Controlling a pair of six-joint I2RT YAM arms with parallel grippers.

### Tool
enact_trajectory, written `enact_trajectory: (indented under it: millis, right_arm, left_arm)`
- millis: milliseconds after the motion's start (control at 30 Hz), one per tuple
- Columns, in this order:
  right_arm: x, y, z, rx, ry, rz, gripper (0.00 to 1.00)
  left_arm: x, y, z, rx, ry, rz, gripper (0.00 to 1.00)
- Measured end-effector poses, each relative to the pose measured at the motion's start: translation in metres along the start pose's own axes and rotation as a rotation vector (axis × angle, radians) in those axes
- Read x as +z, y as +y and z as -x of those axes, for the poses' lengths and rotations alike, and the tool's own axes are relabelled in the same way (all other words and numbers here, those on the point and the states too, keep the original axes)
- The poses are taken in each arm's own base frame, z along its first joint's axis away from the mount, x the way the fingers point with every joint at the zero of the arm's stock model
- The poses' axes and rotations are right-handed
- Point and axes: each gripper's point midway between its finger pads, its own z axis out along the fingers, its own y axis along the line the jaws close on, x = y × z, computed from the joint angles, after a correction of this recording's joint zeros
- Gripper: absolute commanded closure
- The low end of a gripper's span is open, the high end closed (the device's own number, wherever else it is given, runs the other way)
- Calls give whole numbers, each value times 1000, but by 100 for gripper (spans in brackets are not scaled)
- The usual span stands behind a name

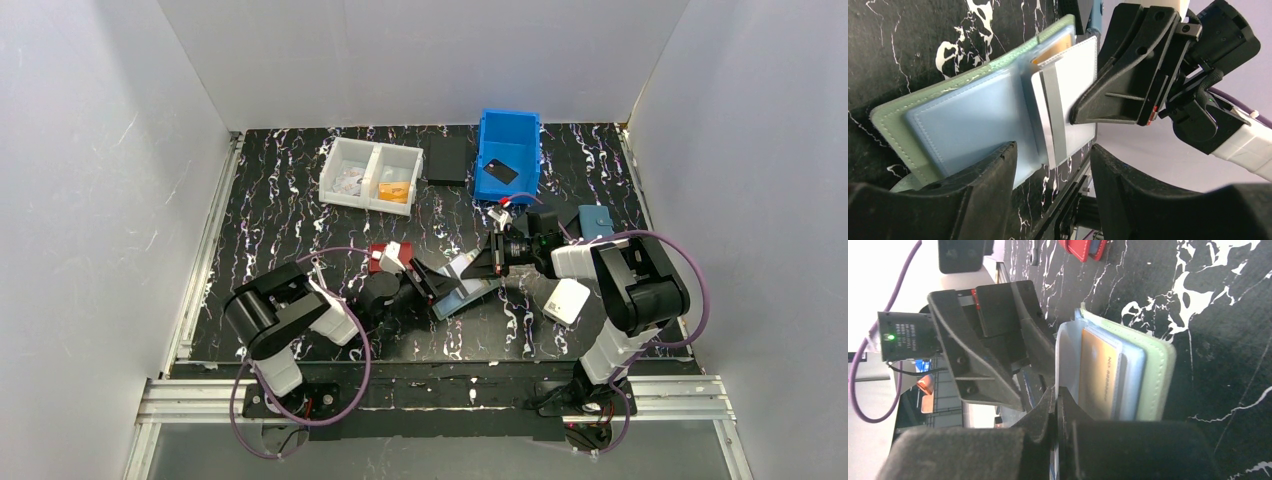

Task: Take the credit cards out of the card holder
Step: Remove the credit card from the card holder.

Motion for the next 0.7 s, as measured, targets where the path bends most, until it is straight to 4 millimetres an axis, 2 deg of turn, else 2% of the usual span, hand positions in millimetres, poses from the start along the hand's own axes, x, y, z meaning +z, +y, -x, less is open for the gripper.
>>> enact_trajectory:
  millis: [267,400,533,700]
  right_arm:
    - [0,9,4,7,-6,36,99]
    - [0,12,5,9,-5,50,99]
    - [1,15,3,21,6,61,99]
    - [1,16,3,18,9,72,99]
  left_arm:
    - [9,0,5,-41,-36,-49,59]
    - [10,-9,9,-44,-49,-84,64]
    - [11,-17,13,-38,-60,-112,78]
    - [11,-15,15,-32,-61,-104,93]
